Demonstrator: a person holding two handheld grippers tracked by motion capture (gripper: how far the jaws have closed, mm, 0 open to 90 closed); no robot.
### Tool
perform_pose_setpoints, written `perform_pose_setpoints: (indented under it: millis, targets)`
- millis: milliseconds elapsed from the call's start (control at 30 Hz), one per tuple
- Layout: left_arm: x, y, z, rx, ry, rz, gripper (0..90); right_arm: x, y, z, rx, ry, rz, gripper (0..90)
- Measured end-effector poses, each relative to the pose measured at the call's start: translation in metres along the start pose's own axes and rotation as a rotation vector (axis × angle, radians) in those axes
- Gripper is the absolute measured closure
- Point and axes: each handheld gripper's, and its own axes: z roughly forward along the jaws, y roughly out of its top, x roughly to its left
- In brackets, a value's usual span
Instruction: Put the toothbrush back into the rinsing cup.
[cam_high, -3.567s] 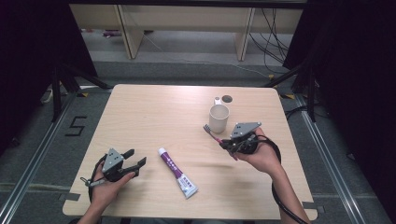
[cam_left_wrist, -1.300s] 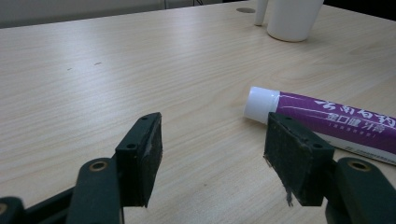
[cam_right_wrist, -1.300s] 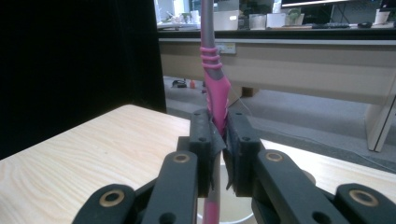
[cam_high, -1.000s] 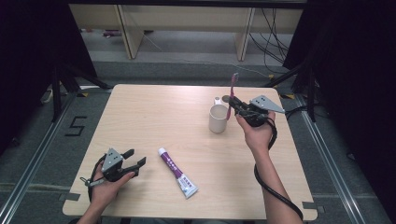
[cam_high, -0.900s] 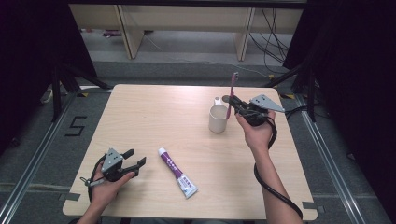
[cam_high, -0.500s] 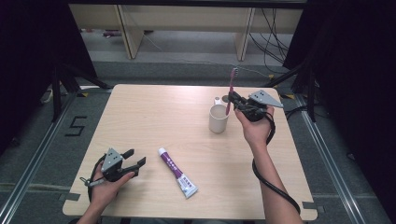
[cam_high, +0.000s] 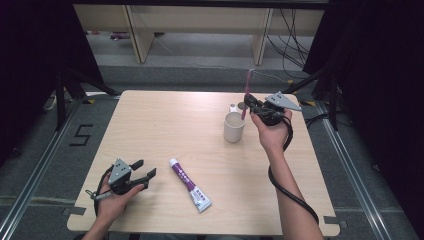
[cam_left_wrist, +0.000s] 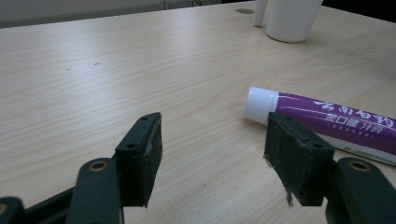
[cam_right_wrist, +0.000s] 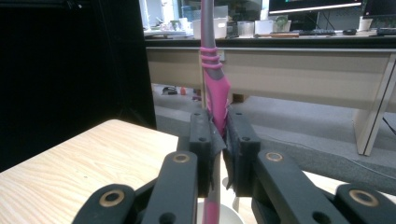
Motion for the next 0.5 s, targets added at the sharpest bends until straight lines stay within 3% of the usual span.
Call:
perform_pose_setpoints:
  millis: [500]
  targets:
    - [0.0000, 0.0000, 0.0000, 0.001, -0.001, 0.001, 36.7, -0.0036, 0.0054, 0.0108, -0.019, 0.000, 0.000, 82.7]
